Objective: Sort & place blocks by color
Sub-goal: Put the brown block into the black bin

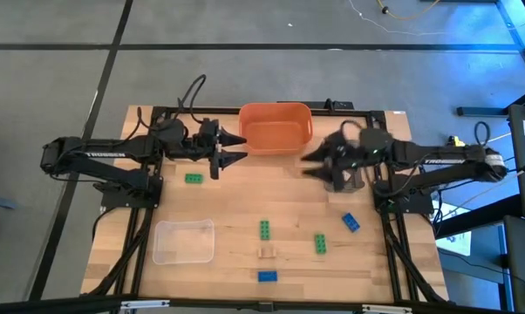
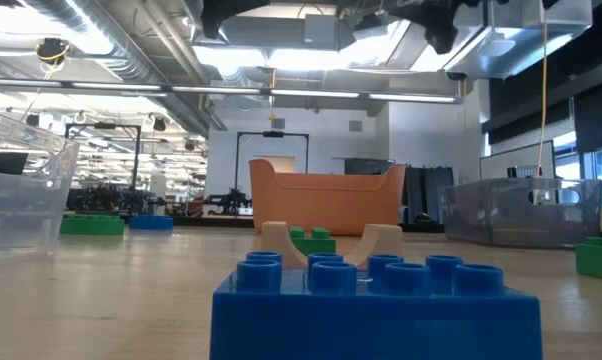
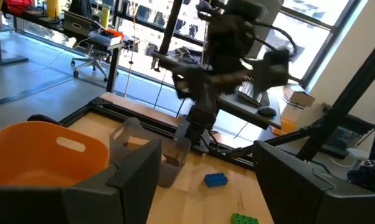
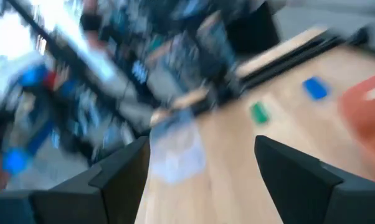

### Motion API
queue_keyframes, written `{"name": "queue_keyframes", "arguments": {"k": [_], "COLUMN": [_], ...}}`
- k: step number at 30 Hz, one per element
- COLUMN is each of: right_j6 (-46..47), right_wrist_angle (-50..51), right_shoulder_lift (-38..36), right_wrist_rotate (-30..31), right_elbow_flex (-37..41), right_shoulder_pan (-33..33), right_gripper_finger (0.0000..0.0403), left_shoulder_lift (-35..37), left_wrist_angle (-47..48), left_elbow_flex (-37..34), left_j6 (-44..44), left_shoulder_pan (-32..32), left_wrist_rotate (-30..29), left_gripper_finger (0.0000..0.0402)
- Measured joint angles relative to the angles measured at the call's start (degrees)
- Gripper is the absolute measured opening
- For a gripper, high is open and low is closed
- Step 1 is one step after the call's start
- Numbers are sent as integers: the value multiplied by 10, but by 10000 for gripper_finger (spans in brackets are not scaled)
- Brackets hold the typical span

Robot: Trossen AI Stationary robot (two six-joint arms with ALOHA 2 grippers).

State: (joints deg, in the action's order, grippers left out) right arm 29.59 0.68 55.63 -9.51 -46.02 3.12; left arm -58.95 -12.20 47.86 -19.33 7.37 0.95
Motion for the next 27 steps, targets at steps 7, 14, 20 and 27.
{"name": "queue_keyframes", "arguments": {"k": [7,14,20,27], "right_j6": [-119,-244,-234,-162], "right_wrist_angle": [132,149,149,147], "right_shoulder_lift": [158,313,418,520], "right_wrist_rotate": [-3,22,97,111], "right_elbow_flex": [-112,-160,-180,-227], "right_shoulder_pan": [-132,-233,-286,-317], "right_gripper_finger": [291,291,291,291], "left_shoulder_lift": [13,13,13,13], "left_wrist_angle": [-4,-3,-3,-3], "left_elbow_flex": [0,0,0,0], "left_j6": [-1,-1,2,4], "left_shoulder_pan": [0,0,0,0], "left_wrist_rotate": [-45,-76,-79,-79], "left_gripper_finger": [244,244,244,244]}}
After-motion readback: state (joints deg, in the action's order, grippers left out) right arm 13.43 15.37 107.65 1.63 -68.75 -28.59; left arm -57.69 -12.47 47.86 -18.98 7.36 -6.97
